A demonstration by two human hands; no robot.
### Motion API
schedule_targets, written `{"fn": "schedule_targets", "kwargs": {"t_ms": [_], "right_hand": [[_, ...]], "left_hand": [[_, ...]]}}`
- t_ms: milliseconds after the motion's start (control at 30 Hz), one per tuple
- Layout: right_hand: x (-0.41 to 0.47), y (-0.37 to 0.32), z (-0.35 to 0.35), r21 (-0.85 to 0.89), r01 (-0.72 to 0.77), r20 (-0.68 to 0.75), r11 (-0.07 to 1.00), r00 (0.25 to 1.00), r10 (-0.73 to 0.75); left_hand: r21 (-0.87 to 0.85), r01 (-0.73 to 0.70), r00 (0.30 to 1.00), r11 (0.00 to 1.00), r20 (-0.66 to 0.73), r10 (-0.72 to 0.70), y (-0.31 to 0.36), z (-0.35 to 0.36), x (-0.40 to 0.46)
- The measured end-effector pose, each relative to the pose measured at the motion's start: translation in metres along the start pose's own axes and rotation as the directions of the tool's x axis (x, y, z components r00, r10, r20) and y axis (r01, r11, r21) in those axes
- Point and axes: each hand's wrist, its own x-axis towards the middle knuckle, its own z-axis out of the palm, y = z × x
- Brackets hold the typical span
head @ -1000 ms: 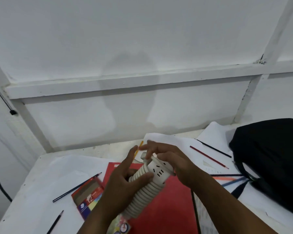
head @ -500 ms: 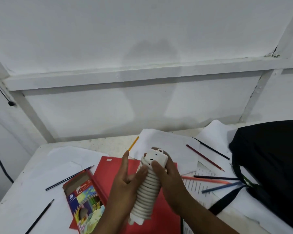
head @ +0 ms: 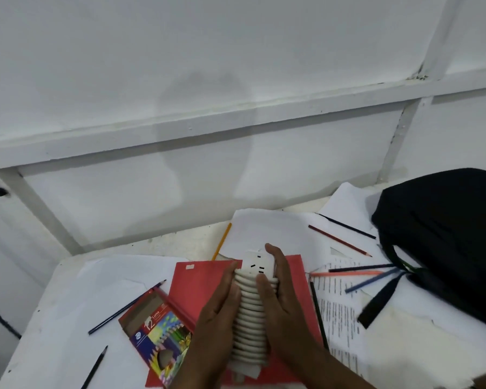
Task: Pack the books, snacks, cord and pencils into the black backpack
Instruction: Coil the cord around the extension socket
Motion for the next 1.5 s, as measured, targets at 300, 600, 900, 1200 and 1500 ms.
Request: {"fn": "schedule_targets", "kwargs": {"t_ms": [300, 600, 900, 1200, 1500], "right_hand": [[-0.042, 0.01, -0.013, -0.06, -0.056, -0.388, 0.997, 0.921, 0.028], [-0.071, -0.007, -0.069, -0.064, -0.055, -0.48, 0.996, 0.877, 0.018], [-0.114, -0.041, -0.213, -0.068, -0.047, -0.575, 0.997, 0.818, 0.0], [-0.182, -0.074, -0.384, -0.156, -0.116, -0.719, 0.981, 0.694, -0.032], [-0.22, -0.095, -0.474, -0.063, -0.162, -0.767, 0.985, 0.639, 0.056]], "left_hand": [[0.039, 0.037, 0.945, 0.999, 0.323, -0.048, -0.03, 0.005, -0.006], [0.177, -0.121, 0.918, 0.977, 0.395, 0.042, -0.032, 0.067, -0.02], [0.149, -0.098, 0.843, 0.984, 0.539, 0.002, -0.03, 0.214, -0.045], [0.278, -0.199, 0.736, 0.94, 0.675, -0.044, -0.031, 0.374, -0.064], [0.619, -0.652, 0.754, 0.438, 0.589, 0.29, -0.086, 0.476, -0.022]]}}
